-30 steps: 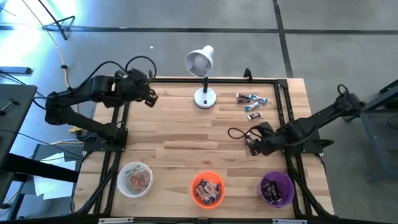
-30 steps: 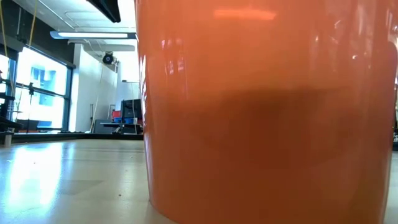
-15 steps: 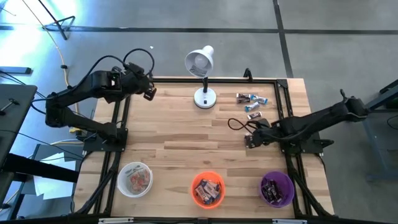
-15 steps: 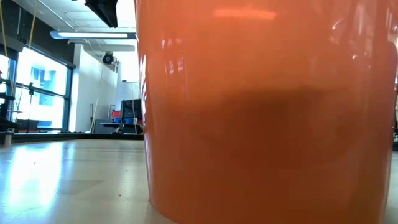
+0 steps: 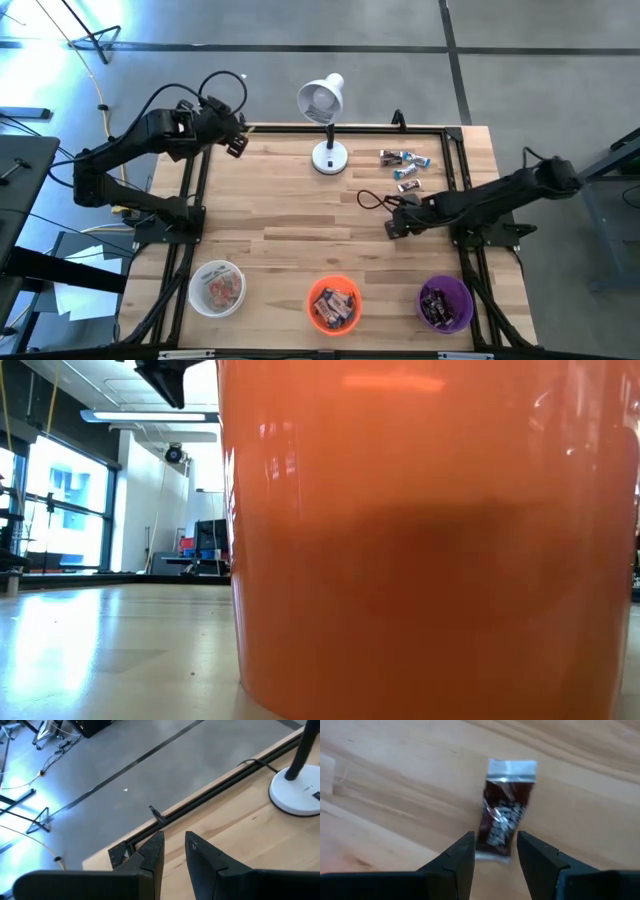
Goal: Organize candy in baskets
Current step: Put the brown chocolate bar into the purple bucket
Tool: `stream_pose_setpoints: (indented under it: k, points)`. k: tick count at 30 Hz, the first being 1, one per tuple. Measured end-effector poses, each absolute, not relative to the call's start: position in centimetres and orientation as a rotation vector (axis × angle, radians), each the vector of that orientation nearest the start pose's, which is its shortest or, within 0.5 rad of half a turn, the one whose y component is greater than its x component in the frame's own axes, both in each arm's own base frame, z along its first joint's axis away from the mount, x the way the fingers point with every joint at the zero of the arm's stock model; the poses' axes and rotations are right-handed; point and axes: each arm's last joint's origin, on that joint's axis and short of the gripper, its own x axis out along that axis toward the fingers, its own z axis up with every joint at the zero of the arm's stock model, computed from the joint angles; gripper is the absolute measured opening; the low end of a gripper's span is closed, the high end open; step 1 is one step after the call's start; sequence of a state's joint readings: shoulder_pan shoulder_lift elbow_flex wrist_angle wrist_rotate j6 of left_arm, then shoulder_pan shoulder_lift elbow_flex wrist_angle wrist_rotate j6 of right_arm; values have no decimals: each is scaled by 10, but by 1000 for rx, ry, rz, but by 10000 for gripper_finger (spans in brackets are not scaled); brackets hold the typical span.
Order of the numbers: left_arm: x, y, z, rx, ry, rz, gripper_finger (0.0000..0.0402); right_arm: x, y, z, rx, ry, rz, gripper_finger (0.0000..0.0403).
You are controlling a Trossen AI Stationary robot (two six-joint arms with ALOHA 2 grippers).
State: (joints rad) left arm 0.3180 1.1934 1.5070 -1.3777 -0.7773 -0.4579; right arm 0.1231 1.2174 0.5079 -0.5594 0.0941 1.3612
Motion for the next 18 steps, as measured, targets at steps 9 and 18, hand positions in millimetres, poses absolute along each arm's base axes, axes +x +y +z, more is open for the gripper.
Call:
stream_pose_setpoints:
  k: [9, 18]
  points:
    - [162, 82, 404, -126, 840, 1232, 64, 196, 12, 121, 966, 1131, -873, 142]
    - [161, 83, 404, -118, 847, 1232, 64, 189, 10, 124, 984, 1133, -888, 91]
